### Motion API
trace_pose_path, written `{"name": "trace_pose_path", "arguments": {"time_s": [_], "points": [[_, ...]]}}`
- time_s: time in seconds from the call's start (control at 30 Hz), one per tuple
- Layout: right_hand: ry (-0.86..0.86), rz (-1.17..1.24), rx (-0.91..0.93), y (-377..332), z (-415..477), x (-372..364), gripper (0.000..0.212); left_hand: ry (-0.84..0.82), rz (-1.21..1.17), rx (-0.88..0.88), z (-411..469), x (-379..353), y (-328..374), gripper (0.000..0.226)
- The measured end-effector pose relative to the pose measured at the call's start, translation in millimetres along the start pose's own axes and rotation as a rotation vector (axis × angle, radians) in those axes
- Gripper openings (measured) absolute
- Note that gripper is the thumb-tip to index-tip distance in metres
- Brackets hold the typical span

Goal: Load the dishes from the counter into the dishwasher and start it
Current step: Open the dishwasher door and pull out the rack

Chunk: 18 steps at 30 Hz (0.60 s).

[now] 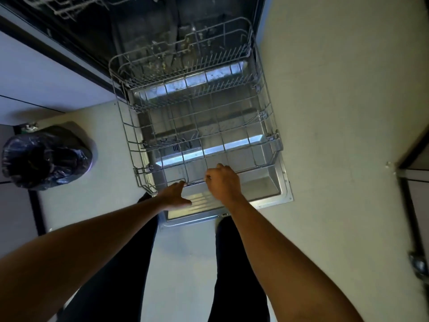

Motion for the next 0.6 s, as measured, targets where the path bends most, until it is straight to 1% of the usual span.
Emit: {"name": "trace_pose_path", "arguments": {"time_s": [0.23, 0.33, 0.43, 0.5, 0.6], "points": [[0.000, 0.057, -0.028, 10.7, -34.1, -13.9, 0.016, -0.007, -0.002, 0.000, -12.6, -31.1, 5.1, 0.081], [0.040, 0.084, -0.040, 11.1, -38.0, -15.9, 0.017, 0.020, 0.006, 0.014, -17.6, -34.3, 6.9, 0.081], [0.019, 0.079, -0.033, 10.0, -36.1, -13.8, 0.021, 0.019, -0.016, 0.015, -20.4, -31.3, 7.7, 0.078], [-0.014, 0.058, -0.034, 11.6, -34.1, -12.2, 0.022, 0.016, -0.011, -0.005, -20.0, -26.5, 9.1, 0.069], [-0.088, -0.004, -0.040, 13.7, -31.3, -10.9, 0.023, 0.025, -0.016, -0.042, -19.1, -12.5, 16.0, 0.049]]}}
Point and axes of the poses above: each hand's wrist, its own z-axis towards the middle knuckle, its own x-axis out of the back of the hand, y = z × x, the point moved 2 cm from there along z, towards the middle knuckle, and after that the axes turned 3 degrees about y, right-handed, at the moved point
